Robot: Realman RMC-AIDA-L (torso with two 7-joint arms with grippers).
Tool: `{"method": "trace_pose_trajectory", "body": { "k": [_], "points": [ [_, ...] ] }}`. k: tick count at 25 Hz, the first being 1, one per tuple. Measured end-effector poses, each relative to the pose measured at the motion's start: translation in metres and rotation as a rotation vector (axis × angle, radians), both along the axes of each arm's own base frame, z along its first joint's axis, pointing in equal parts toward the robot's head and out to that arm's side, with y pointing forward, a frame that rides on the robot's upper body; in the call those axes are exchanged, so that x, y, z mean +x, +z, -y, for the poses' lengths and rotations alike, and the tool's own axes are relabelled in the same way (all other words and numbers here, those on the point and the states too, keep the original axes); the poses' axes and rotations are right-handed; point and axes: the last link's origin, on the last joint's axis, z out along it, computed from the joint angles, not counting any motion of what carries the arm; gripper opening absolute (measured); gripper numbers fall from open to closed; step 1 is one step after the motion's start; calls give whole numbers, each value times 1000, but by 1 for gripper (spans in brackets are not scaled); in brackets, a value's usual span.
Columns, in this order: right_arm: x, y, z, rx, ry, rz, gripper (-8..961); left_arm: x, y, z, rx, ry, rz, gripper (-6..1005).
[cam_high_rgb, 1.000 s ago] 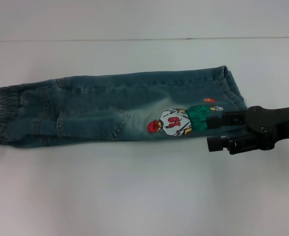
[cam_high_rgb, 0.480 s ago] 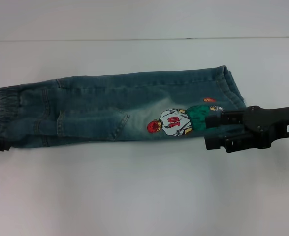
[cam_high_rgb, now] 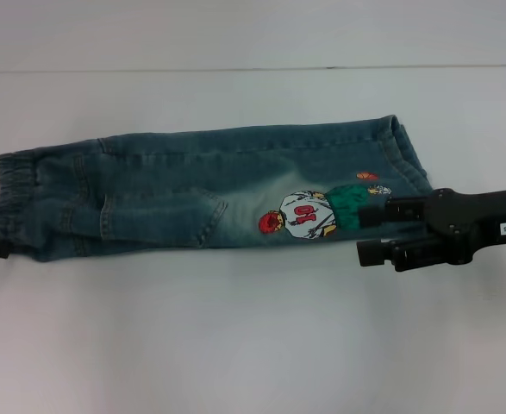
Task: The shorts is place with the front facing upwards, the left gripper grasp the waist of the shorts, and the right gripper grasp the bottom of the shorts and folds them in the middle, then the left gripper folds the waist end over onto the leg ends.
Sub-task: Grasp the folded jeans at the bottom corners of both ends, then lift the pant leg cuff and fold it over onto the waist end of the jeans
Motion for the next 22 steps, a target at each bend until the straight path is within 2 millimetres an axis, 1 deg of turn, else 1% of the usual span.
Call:
{"method": "trace_pose_trajectory", "body": {
  "k": [6, 10, 13, 16, 17, 18, 19, 20, 22],
  "points": [
    [1, -2, 0, -1, -2, 11, 895, 1, 1, -1, 1, -5, -2, 245],
    [1, -5, 0, 10, 5, 13, 895, 6, 6, -2, 12, -19, 9, 71],
    [1, -6, -1, 17, 12, 17, 894, 11, 9, -2, 7, -36, 20, 56],
    [2, -8, -4, 36, 6, 28, 894, 21, 14, -2, -4, -67, 43, 42],
    [3, -8, -5, 44, 1, 33, 826, 26, 16, -2, -6, -83, 54, 42],
    [4, -10, -7, 59, -7, 42, 758, 26, 16, -2, -6, -83, 54, 42],
    [5, -12, -9, 72, -12, 48, 690, 37, 20, -3, -12, -124, 85, 42],
    [6, -14, -10, 84, -15, 54, 668, 39, 21, -3, -13, -131, 90, 42],
    [7, -20, -12, 104, -15, 60, 625, 49, 24, -4, -18, -164, 117, 42]
  ]
}}
